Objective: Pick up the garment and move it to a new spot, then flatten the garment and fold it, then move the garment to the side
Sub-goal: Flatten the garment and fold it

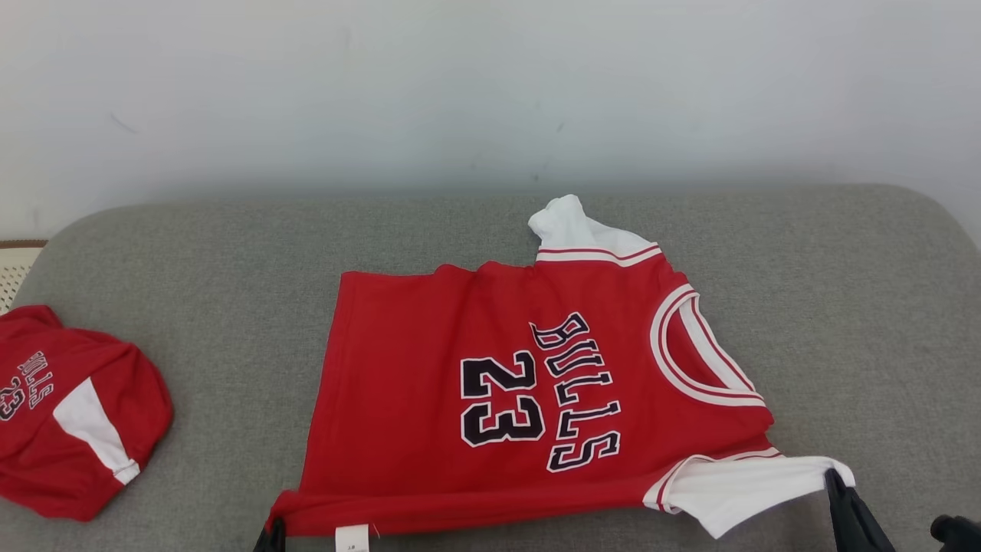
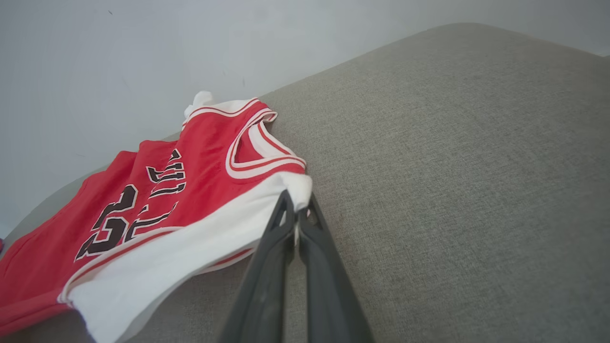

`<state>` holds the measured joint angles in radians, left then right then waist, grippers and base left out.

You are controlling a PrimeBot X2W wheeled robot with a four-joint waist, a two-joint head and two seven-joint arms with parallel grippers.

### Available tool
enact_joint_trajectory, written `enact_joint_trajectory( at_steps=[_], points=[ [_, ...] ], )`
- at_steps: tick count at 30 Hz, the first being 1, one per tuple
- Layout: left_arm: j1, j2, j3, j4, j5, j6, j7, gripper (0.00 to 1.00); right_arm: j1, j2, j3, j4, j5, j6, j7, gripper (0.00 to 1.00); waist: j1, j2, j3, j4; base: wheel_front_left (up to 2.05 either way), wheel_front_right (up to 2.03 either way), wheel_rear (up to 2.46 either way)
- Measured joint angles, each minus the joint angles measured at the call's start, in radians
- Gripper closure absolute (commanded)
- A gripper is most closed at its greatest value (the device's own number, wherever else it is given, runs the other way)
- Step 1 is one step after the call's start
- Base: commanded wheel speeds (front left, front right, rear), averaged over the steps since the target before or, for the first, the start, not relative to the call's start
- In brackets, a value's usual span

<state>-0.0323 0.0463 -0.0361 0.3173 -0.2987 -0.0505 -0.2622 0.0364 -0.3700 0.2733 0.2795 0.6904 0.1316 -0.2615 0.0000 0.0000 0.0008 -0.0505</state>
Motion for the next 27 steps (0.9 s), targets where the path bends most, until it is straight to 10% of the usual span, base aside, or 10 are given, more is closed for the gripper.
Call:
enact_joint_trajectory(
  at_steps=[27],
  points=[
    [-0.387,0.003,-0.115,0.138,0.015,0.035,0.0,1.0,-0.499,0.008,0.071,0.323,-0.086,0.0,-0.002,1.0,0.0002,0.0002,0.19,0.057,0.0,0.0,0.0]
  ],
)
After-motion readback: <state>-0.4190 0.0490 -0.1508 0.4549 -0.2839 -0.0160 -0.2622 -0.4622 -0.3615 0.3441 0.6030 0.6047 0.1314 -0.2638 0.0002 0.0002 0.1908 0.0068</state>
